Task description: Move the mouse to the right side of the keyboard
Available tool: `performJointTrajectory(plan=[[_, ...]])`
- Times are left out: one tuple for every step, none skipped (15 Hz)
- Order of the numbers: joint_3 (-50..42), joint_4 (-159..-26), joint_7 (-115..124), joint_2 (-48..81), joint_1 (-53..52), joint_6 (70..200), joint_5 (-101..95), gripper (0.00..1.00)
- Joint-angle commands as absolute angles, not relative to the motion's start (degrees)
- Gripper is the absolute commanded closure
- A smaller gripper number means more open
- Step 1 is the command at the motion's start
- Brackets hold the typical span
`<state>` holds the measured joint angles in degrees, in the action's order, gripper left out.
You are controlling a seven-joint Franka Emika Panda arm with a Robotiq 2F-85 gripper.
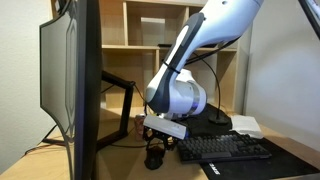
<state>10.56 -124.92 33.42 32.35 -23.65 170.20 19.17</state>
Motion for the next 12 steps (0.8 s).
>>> performJointTrajectory(plan=[[7.7,-123.1,34.3,34.2,-26.4,167.0,17.1,0.56],[6.8,-123.1,34.9,34.2,-27.2,166.3,16.4,0.56],[6.0,-123.0,35.3,34.1,-27.9,165.4,15.8,0.56],[5.2,-122.9,35.8,34.1,-28.5,164.7,15.0,0.56],[5.5,-122.6,35.9,34.2,-28.6,164.8,14.8,0.08],[5.2,-122.4,36.3,34.4,-29.1,165.1,14.3,0.07],[5.2,-122.4,36.5,34.8,-29.4,164.7,14.0,0.02],[5.0,-122.1,36.6,35.1,-29.9,164.7,13.5,0.0],[5.1,-121.9,36.4,35.4,-30.2,164.7,13.1,0.0],[4.9,-121.7,36.4,35.7,-30.6,164.7,12.8,0.29],[4.4,-121.6,36.6,35.6,-31.1,164.7,12.1,0.25],[4.1,-121.6,36.7,35.5,-31.3,164.6,11.7,0.27]])
